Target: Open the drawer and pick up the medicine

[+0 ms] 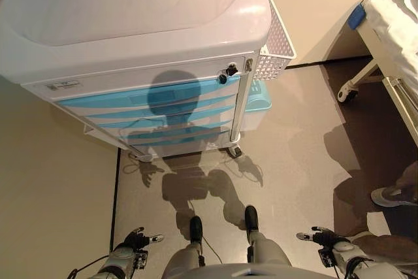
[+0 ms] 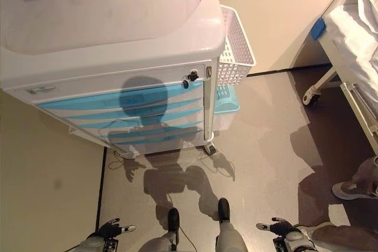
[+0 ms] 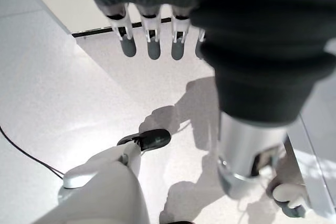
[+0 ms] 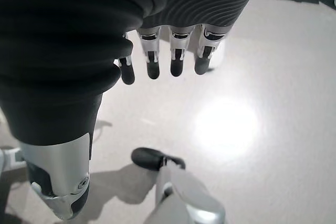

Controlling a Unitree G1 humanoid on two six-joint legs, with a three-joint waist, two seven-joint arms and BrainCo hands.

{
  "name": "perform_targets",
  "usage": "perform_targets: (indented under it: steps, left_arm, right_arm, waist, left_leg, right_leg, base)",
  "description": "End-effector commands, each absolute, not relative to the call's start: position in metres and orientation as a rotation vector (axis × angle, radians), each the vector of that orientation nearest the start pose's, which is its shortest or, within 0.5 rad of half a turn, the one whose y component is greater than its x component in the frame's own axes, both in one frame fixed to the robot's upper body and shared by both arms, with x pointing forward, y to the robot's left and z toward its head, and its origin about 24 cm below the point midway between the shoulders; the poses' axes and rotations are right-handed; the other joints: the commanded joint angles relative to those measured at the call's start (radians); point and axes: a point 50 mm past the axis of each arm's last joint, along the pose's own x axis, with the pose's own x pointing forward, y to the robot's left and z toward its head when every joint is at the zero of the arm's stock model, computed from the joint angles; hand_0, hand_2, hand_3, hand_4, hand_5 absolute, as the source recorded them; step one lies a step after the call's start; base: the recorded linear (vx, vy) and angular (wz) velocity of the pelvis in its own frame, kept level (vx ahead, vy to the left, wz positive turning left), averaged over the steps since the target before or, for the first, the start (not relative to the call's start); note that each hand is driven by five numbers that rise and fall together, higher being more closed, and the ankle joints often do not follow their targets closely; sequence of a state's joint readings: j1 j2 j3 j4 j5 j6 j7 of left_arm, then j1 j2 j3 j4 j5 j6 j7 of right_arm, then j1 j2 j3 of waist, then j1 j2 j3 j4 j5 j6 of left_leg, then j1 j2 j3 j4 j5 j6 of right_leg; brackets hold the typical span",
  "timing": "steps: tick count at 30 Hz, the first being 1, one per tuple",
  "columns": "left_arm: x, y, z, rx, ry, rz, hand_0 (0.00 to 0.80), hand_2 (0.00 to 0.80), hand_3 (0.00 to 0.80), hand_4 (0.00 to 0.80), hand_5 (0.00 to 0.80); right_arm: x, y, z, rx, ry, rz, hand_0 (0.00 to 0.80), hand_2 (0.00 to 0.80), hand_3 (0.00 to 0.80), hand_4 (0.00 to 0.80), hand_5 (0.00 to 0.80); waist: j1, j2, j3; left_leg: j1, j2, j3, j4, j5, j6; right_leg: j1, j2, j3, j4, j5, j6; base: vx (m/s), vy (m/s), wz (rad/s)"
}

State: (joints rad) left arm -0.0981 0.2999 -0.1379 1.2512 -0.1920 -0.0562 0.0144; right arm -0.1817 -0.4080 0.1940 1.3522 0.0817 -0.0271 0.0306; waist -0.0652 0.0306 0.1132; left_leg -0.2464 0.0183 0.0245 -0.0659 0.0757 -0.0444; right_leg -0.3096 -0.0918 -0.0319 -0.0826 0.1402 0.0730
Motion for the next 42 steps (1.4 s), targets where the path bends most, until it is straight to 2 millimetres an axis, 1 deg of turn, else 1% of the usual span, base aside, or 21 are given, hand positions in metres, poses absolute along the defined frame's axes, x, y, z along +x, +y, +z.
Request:
perform_targets:
  steps: [1,6,8,12,14,15,16,17,19,20,21,22,24,26,27,31,34,39,42]
  left_arm:
    - [0.161,0.268,-0.129,0.154,0.969,0.262,0.000,0.000,0.000,0.000,0.000]
    - [0.185,0.265,-0.118,0.137,0.888,0.272,0.000,0.000,0.000,0.000,0.000]
    - [0.188,0.266,-0.116,0.128,0.872,0.281,0.000,0.000,0.000,0.000,0.000]
    - [0.212,0.263,-0.100,0.052,0.749,0.314,0.000,0.000,0.000,0.000,0.000]
    - [0.216,0.263,-0.097,0.041,0.733,0.318,0.000,0.000,0.000,0.000,0.000]
    - [0.228,0.260,-0.089,0.021,0.682,0.315,0.000,0.000,0.000,0.000,0.000]
    - [0.234,0.258,-0.085,0.006,0.654,0.315,0.000,0.000,0.000,0.000,0.000]
    - [0.234,0.258,-0.085,0.006,0.654,0.315,0.000,0.000,0.000,0.000,0.000]
    - [0.247,0.252,-0.075,-0.027,0.590,0.304,0.000,0.000,0.000,0.000,0.000]
    - [0.247,0.252,-0.075,-0.027,0.590,0.304,0.000,0.000,0.000,0.000,0.000]
    - [0.252,0.249,-0.071,-0.041,0.570,0.297,0.000,0.000,0.000,0.000,0.000]
    - [0.262,0.244,-0.062,-0.057,0.518,0.287,0.000,0.000,0.000,0.000,0.000]
    - [0.273,0.238,-0.051,-0.090,0.456,0.274,0.000,0.000,0.000,0.000,0.000]
    - [0.276,0.236,-0.048,-0.102,0.440,0.272,0.000,0.000,0.000,0.000,0.000]
    - [0.287,0.230,-0.037,-0.136,0.385,0.265,0.000,0.000,0.000,0.000,0.000]
    - [0.305,0.217,-0.019,-0.194,0.306,0.251,0.000,0.000,0.000,0.000,0.000]
    - [0.318,0.211,-0.003,-0.224,0.246,0.248,0.000,0.000,0.000,0.000,0.000]
    - [0.332,0.204,0.014,-0.284,0.185,0.252,0.000,0.000,0.000,0.000,0.000]
    - [0.339,0.201,0.024,-0.327,0.148,0.259,0.000,0.000,0.000,0.000,0.000]
  right_arm:
    - [0.160,-0.299,-0.119,-0.436,1.079,-0.140,0.000,0.000,0.000,0.000,0.000]
    - [0.177,-0.300,-0.111,-0.440,1.017,-0.155,0.000,0.000,0.000,0.000,0.000]
    - [0.179,-0.300,-0.110,-0.441,1.010,-0.155,0.000,0.000,0.000,0.000,0.000]
    - [0.184,-0.301,-0.106,-0.435,0.982,-0.163,0.000,0.000,0.000,0.000,0.000]
    - [0.186,-0.300,-0.106,-0.436,0.974,-0.159,0.000,0.000,0.000,0.000,0.000]
    - [0.190,-0.299,-0.104,-0.435,0.961,-0.161,0.000,0.000,0.000,0.000,0.000]
    - [0.191,-0.299,-0.103,-0.431,0.954,-0.166,0.000,0.000,0.000,0.000,0.000]
    - [0.191,-0.299,-0.103,-0.431,0.954,-0.166,0.000,0.000,0.000,0.000,0.000]
    - [0.196,-0.297,-0.101,-0.432,0.933,-0.159,0.000,0.000,0.000,0.000,0.000]
    - [0.196,-0.297,-0.101,-0.432,0.933,-0.159,0.000,0.000,0.000,0.000,0.000]
    - [0.199,-0.296,-0.100,-0.433,0.924,-0.153,0.000,0.000,0.000,0.000,0.000]
    - [0.202,-0.294,-0.099,-0.432,0.914,-0.149,0.000,0.000,0.000,0.000,0.000]
    - [0.205,-0.293,-0.097,-0.427,0.901,-0.150,0.000,0.000,0.000,0.000,0.000]
    - [0.206,-0.293,-0.097,-0.427,0.894,-0.153,0.000,0.000,0.000,0.000,0.000]
    - [0.209,-0.291,-0.096,-0.425,0.884,-0.150,0.000,0.000,0.000,0.000,0.000]
    - [0.212,-0.288,-0.096,-0.416,0.877,-0.156,0.000,0.000,0.000,0.000,0.000]
    - [0.216,-0.283,-0.095,-0.408,0.858,-0.153,0.000,0.000,0.000,0.000,0.000]
    - [0.221,-0.273,-0.095,-0.393,0.838,-0.136,0.000,0.000,0.000,0.000,0.000]
    - [0.223,-0.270,-0.095,-0.391,0.829,-0.131,0.000,0.000,0.000,0.000,0.000]
  waist:
    - [-0.016,-0.034,0.059]
    - [-0.021,-0.039,0.093]
    - [-0.022,-0.041,0.091]
    - [-0.023,-0.049,0.087]
    - [-0.024,-0.051,0.090]
    - [-0.025,-0.055,0.090]
    - [-0.025,-0.055,0.092]
    - [-0.025,-0.055,0.091]
    - [-0.027,-0.059,0.092]
    - [-0.027,-0.059,0.091]
    - [-0.028,-0.061,0.092]
    - [-0.029,-0.065,0.094]
    - [-0.031,-0.067,0.096]
    - [-0.032,-0.068,0.097]
    - [-0.034,-0.071,0.103]
    - [-0.039,-0.075,0.112]
    - [-0.044,-0.078,0.116]
    - [-0.055,-0.087,0.118]
    - [-0.062,-0.092,0.109]
  left_leg:
    - [-0.142,-0.056,-0.051,0.093,0.009,0.037]
    - [-0.249,-0.068,-0.057,0.187,-0.018,0.046]
    - [-0.268,-0.069,-0.060,0.202,-0.022,0.047]
    - [-0.331,-0.072,-0.075,0.235,-0.025,0.043]
    - [-0.338,-0.070,-0.077,0.243,-0.030,0.042]
    - [-0.361,-0.072,-0.081,0.257,-0.032,0.040]
    - [-0.371,-0.073,-0.083,0.264,-0.033,0.040]
    - [-0.371,-0.073,-0.083,0.264,-0.033,0.040]
    - [-0.393,-0.073,-0.090,0.270,-0.032,0.040]
    - [-0.394,-0.073,-0.090,0.270,-0.032,0.040]
    - [-0.398,-0.072,-0.091,0.268,-0.031,0.040]
    - [-0.409,-0.071,-0.092,0.265,-0.028,0.040]
    - [-0.418,-0.069,-0.096,0.261,-0.023,0.040]
    - [-0.422,-0.068,-0.096,0.259,-0.021,0.039]
    - [-0.427,-0.064,-0.099,0.252,-0.016,0.039]
    - [-0.439,-0.061,-0.101,0.245,-0.011,0.038]
    - [-0.446,-0.061,-0.098,0.239,-0.008,0.038]
    - [-0.453,-0.057,-0.095,0.232,-0.007,0.038]
    - [-0.457,-0.056,-0.093,0.227,-0.007,0.037]
  right_leg:
    - [-0.109,-0.007,-0.008,0.098,0.003,0.036]
    - [-0.216,-0.004,-0.002,0.193,-0.028,0.021]
    - [-0.233,-0.002,-0.003,0.205,-0.032,0.020]
    - [-0.290,0.004,-0.013,0.239,-0.048,0.016]
    - [-0.297,0.006,-0.013,0.249,-0.054,0.014]
    - [-0.320,0.008,-0.016,0.266,-0.060,0.012]
    - [-0.333,0.009,-0.017,0.278,-0.062,0.012]
    - [-0.334,0.009,-0.017,0.278,-0.063,0.012]
    - [-0.355,0.008,-0.023,0.287,-0.065,0.009]
    - [-0.355,0.008,-0.023,0.287,-0.065,0.009]
    - [-0.360,0.009,-0.023,0.285,-0.063,0.009]
    - [-0.369,0.010,-0.026,0.283,-0.060,0.010]
    - [-0.378,0.012,-0.029,0.279,-0.059,0.010]
    - [-0.380,0.012,-0.031,0.277,-0.058,0.010]
    - [-0.386,0.012,-0.034,0.273,-0.057,0.011]
    - [-0.401,0.012,-0.035,0.272,-0.055,0.011]
    - [-0.412,0.015,-0.034,0.275,-0.057,0.011]
    - [-0.422,0.017,-0.032,0.270,-0.052,0.012]
    - [-0.426,0.019,-0.029,0.261,-0.048,0.014]
  base:
    - [-0.159,-0.006,-0.09]
    - [-0.125,-0.009,0.02]
    - [-0.046,-0.026,0.01]
    - [-0.047,-0.054,0.06]
    - [-0.028,-0.032,0.12]
    - [-0.039,-0.029,0.07]
    - [-0.039,-0.028,0.05]
    - [-0.028,-0.023,0.07]
    - [-0.020,-0.023,0.11]
    - [-0.018,-0.015,0.08]
    - [-0.029,-0.020,0.05]
    - [-0.032,-0.024,0.05]
    - [-0.016,-0.008,0.02]
    - [-0.009,-0.009,0.03]
    - [-0.012,-0.013,0.04]
    - [0.000,0.000,0.00]
    - [0.000,0.000,0.00]
    - [0.000,0.000,0.00]
    - [0.010,-0.004,-0.03]
